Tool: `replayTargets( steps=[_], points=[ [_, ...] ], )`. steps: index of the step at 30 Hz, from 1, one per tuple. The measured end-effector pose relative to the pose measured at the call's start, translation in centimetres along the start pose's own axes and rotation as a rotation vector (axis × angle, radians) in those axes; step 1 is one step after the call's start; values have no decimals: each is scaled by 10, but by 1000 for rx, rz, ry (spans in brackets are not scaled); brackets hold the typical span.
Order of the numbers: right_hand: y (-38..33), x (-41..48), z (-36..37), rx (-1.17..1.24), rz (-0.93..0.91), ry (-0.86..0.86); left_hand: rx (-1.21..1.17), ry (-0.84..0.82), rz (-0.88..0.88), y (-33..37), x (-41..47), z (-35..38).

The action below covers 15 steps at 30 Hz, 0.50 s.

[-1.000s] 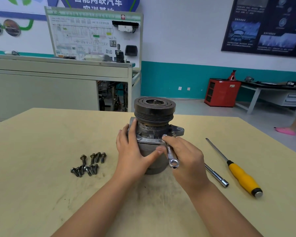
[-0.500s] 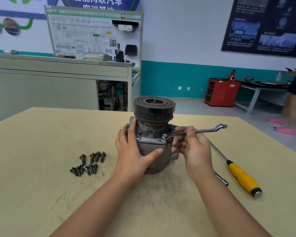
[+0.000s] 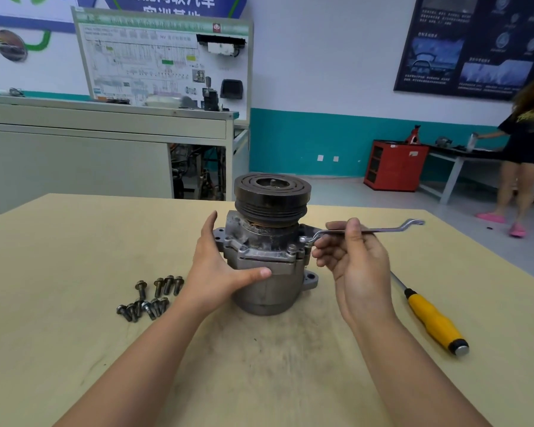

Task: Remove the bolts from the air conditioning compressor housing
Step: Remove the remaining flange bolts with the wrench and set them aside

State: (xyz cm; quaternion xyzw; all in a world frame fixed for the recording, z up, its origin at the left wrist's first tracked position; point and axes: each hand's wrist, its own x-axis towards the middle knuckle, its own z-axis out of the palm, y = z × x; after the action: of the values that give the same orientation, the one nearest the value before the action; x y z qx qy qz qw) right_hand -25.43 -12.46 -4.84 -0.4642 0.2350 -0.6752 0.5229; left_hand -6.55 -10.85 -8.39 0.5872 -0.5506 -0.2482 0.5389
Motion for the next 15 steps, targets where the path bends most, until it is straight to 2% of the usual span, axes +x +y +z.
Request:
replayTargets(
  steps=[2,4,9,15],
  points=[
    [0,-8,2,-221,-240,-14,20,44,18,1,-2,2],
    [4,-14,3,-384,-403,-50,50,119,30,2,-6,7],
    [13,-18,0,-696,-641,-86,149,284,76,2,-12,22],
    [17,-14,-2,-954,-863,-91,183,324,73,3,-16,29]
  ],
)
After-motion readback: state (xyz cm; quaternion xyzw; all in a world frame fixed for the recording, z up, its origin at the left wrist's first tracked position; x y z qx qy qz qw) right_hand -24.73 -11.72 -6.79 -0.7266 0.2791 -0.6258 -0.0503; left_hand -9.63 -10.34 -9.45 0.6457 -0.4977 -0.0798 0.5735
